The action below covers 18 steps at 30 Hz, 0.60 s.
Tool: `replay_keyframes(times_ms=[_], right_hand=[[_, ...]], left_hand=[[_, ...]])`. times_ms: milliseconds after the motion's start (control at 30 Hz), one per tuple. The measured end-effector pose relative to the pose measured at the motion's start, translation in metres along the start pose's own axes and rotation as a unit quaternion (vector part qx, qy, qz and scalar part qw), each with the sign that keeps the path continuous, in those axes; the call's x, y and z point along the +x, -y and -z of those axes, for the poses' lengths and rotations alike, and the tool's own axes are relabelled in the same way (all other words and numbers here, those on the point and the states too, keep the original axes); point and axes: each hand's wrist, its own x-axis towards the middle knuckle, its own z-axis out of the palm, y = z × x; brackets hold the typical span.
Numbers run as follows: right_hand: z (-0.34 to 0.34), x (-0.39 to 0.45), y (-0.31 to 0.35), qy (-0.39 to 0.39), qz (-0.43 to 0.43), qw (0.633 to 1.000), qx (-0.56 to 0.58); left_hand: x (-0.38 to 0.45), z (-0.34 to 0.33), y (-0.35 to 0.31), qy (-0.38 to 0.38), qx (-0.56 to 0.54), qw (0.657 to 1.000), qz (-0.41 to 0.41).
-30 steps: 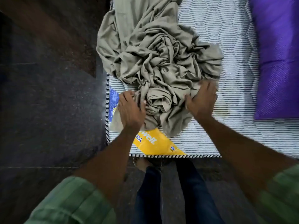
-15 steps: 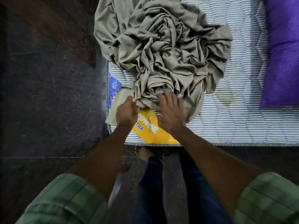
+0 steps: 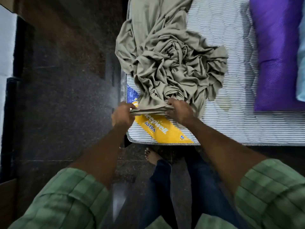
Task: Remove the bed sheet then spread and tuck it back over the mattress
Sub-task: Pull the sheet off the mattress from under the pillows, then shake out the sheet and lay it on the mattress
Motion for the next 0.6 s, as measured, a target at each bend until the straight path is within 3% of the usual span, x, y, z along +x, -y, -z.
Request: replay_keyframes(times_ms=[100,167,300,400,600], right_hand=[[0.028,-0.025,0.002,-0.05,-0.042,0.997,0.038],[0.045,-0.046,0.011,-0.078,-0.05,0.993,0.068],[0.063,-0.084,0.05,-0.126,-0.061,0.985,0.099],[0.07,-0.106,0.076,-0.152,-0.06,0.98,0.115],[0.095,-0.137,0.101,-0.2,0.002,0.975,0.097]], left_hand=[[-0.014,0.031,0.005,-0.03,-0.029,0.999,0.019],[-0.026,0.05,-0.004,-0.012,-0.04,0.999,-0.006],[-0.047,0.073,-0.044,0.106,-0.024,0.985,-0.131],[-0.067,0.079,-0.086,0.174,-0.029,0.971,-0.164],[-0.108,0.11,-0.145,0.066,0.005,0.972,-0.225]])
